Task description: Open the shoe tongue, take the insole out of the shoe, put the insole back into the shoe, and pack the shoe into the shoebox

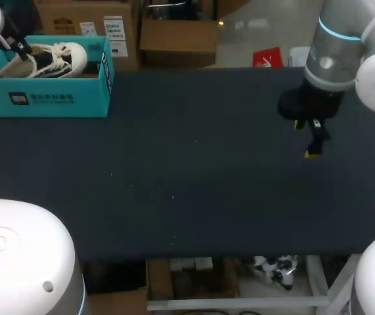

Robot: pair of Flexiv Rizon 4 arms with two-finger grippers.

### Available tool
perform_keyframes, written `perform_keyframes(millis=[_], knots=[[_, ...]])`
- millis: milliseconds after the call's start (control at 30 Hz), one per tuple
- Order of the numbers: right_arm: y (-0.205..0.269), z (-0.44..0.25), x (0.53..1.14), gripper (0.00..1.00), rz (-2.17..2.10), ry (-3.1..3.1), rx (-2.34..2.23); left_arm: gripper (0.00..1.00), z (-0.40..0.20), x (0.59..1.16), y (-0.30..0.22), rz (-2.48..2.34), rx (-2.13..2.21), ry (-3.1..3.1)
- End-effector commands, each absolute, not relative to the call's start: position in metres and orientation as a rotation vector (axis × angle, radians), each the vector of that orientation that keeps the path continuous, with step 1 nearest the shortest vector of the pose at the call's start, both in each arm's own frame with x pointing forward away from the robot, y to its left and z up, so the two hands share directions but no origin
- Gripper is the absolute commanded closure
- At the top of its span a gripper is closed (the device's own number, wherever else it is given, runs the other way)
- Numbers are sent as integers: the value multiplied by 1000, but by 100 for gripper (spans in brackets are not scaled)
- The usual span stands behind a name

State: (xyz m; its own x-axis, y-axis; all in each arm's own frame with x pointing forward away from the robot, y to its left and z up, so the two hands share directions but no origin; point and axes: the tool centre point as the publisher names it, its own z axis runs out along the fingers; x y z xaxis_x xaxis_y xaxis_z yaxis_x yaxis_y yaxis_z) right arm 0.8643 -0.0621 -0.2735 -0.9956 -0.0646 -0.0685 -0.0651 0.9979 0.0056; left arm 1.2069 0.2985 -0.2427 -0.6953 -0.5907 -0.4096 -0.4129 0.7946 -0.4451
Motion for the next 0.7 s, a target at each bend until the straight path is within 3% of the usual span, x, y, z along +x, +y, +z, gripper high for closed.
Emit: perform_keyframes(millis=[33, 333, 400, 700], knots=[[-62, -273, 864, 0, 9, 3073, -99, 100, -263, 1228, 303, -430, -746, 2489], [-62, -273, 864, 0, 9, 3073, -99, 100, -288, 1235, 297, -401, -753, 2574], [-62, -273, 864, 0, 9, 3073, -99, 2, -288, 1234, 295, -397, -757, 2578], [-62, -273, 864, 0, 9, 3073, -99, 0, -263, 1226, 284, -408, -779, 2568]])
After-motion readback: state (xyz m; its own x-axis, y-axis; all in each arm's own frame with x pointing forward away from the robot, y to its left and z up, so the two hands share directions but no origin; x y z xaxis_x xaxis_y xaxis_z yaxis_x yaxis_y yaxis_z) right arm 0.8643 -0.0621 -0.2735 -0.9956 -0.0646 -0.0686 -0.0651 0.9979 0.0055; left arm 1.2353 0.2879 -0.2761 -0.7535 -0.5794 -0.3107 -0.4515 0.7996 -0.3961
